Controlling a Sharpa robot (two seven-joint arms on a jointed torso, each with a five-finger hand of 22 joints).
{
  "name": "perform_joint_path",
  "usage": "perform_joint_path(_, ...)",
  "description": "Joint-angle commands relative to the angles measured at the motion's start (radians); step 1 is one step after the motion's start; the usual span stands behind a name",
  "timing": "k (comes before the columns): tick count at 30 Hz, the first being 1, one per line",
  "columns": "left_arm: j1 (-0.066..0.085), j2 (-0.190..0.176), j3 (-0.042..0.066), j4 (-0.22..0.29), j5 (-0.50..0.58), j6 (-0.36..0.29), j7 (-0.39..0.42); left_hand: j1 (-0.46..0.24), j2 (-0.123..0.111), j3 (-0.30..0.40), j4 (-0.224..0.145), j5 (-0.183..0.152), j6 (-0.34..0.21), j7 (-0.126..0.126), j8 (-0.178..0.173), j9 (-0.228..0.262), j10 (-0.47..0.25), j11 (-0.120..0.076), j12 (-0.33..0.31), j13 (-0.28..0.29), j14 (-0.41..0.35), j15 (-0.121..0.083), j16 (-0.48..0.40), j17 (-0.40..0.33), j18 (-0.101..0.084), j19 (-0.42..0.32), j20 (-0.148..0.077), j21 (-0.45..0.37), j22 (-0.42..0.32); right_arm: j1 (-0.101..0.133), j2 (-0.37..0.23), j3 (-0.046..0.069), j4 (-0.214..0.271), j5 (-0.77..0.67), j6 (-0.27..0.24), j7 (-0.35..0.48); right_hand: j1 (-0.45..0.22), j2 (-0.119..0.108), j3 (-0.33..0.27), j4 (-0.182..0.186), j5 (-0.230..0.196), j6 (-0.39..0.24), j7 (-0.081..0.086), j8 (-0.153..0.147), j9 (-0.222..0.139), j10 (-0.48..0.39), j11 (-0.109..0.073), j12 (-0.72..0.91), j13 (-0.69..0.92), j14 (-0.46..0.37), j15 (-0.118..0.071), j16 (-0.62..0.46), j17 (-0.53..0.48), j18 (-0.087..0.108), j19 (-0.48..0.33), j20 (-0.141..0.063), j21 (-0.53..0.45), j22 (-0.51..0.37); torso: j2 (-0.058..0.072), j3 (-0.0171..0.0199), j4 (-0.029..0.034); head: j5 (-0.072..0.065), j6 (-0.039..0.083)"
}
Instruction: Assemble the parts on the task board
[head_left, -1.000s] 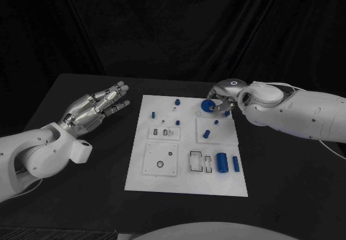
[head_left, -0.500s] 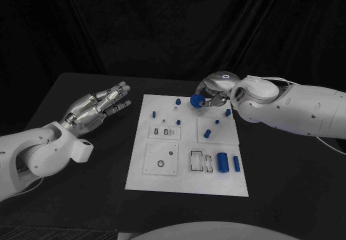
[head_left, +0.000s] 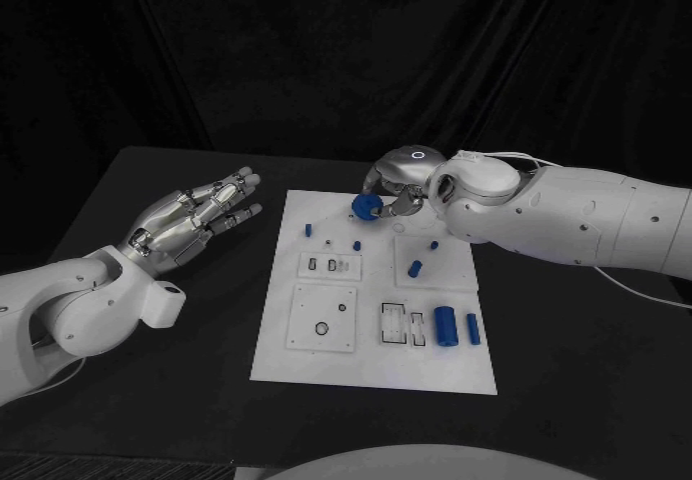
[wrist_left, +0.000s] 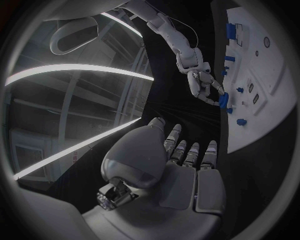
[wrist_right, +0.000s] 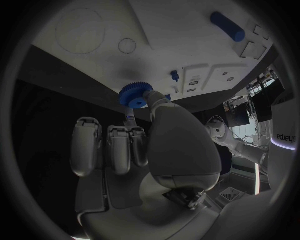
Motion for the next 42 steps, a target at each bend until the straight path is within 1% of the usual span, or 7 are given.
perform_joint_path(1,0.001,0.002,0.001,0.002,0.000,0.016,0.005,0.015,-0.005,0.047,-0.012,0.011,0.014,0.002,0.015,0.019,-0.001,0.011,-0.003,0.000,0.004,0.004,-0.009,-0.007,0.026,0.011,0.000,0.005,0.002,-0.007,0.019,0.001,-0.018,0.011,0.041,0.018,0.016,0.017,0.027,-0.015,0.024,0.072,-0.004,0.070,0.083,0.109,0.007,0.020,0.267,0.103,0.003,0.017,0.265,-0.054,0.003,0.001,-0.007,0.184,0.001,-0.0013,0.0004,0.001,-0.001)
perform_joint_path(2,0.001,0.002,0.001,0.002,0.000,0.016,0.005,0.015,-0.005,0.047,-0.012,0.011,0.014,0.002,0.015,0.019,-0.001,0.011,-0.003,0.000,0.004,0.004,-0.009,-0.007,0.026,0.011,0.000,0.005,0.002,-0.009,0.026,0.001,-0.023,0.011,0.044,0.020,0.016,0.017,0.027,-0.015,0.023,0.071,-0.004,0.070,0.083,0.109,0.007,0.020,0.267,0.103,0.003,0.017,0.265,-0.054,0.003,0.002,-0.007,0.184,0.001,-0.0017,0.0014,0.000,-0.002)
perform_joint_path(6,0.001,0.003,0.001,0.001,0.000,0.016,0.003,0.015,-0.005,0.047,-0.012,0.011,0.014,0.002,0.015,0.019,-0.001,0.011,-0.003,0.000,0.004,0.004,-0.009,-0.007,0.026,0.011,0.000,0.005,0.002,-0.015,0.046,0.001,-0.038,0.012,0.053,0.026,0.016,0.018,0.028,-0.017,0.022,0.068,-0.002,0.068,0.083,0.109,0.009,0.020,0.267,0.103,0.004,0.017,0.265,-0.054,0.002,0.002,-0.008,0.184,0.001,-0.0005,-0.0030,0.003,-0.001)
perform_joint_path(25,0.001,0.011,0.001,-0.010,0.000,0.027,-0.002,0.015,-0.006,0.048,-0.012,0.011,0.016,0.003,0.016,0.019,0.002,0.013,-0.002,0.000,0.005,0.003,-0.009,-0.006,0.026,0.012,0.000,0.005,0.002,-0.031,0.084,0.001,-0.065,0.012,0.052,0.031,0.010,0.019,0.038,-0.029,0.008,0.036,0.011,0.047,0.079,0.109,0.015,0.020,0.267,0.103,0.014,0.017,0.265,-0.051,-0.005,0.012,-0.020,0.179,0.001,0.0025,-0.0041,0.001,-0.005)
perform_joint_path(28,0.001,0.012,0.001,-0.011,0.000,0.028,-0.003,0.015,-0.005,0.049,-0.012,0.012,0.016,0.004,0.016,0.019,0.002,0.014,-0.003,0.000,0.005,0.003,-0.009,-0.006,0.026,0.012,0.001,0.006,0.002,-0.031,0.087,0.001,-0.067,0.012,0.054,0.031,0.003,0.018,0.047,-0.033,-0.001,-0.007,0.015,0.017,0.062,0.109,0.016,0.020,0.267,0.103,0.017,0.017,0.265,-0.049,-0.008,0.016,-0.028,0.177,0.001,0.0023,-0.0049,0.001,-0.004)
perform_joint_path(33,0.001,0.013,0.001,-0.012,0.000,0.030,-0.005,0.015,-0.005,0.049,-0.012,0.012,0.016,0.004,0.016,0.019,0.002,0.014,-0.003,0.000,0.005,0.003,-0.009,-0.006,0.026,0.012,0.001,0.006,0.002,-0.031,0.092,0.001,-0.072,0.012,0.049,0.036,-0.007,0.013,0.063,-0.046,-0.018,-0.092,0.005,-0.036,0.018,0.109,0.008,0.020,0.267,0.103,0.015,0.017,0.265,-0.046,-0.014,0.016,-0.043,0.173,0.001,0.0024,-0.0051,0.002,-0.006)
perform_joint_path(42,0.001,0.013,0.001,-0.015,0.000,0.031,-0.013,0.016,-0.005,0.051,-0.012,0.013,0.016,0.005,0.016,0.019,0.002,0.015,-0.003,0.000,0.005,0.003,-0.009,-0.006,0.026,0.012,0.001,0.006,0.002,-0.032,0.098,0.001,-0.074,0.012,0.029,0.052,-0.028,0.018,0.060,-0.058,-0.089,-0.172,-0.015,-0.042,-0.032,0.109,-0.009,0.020,0.267,0.103,0.004,0.017,0.265,-0.044,-0.015,0.007,-0.053,0.173,0.001,0.0023,-0.0053,0.001,-0.007)
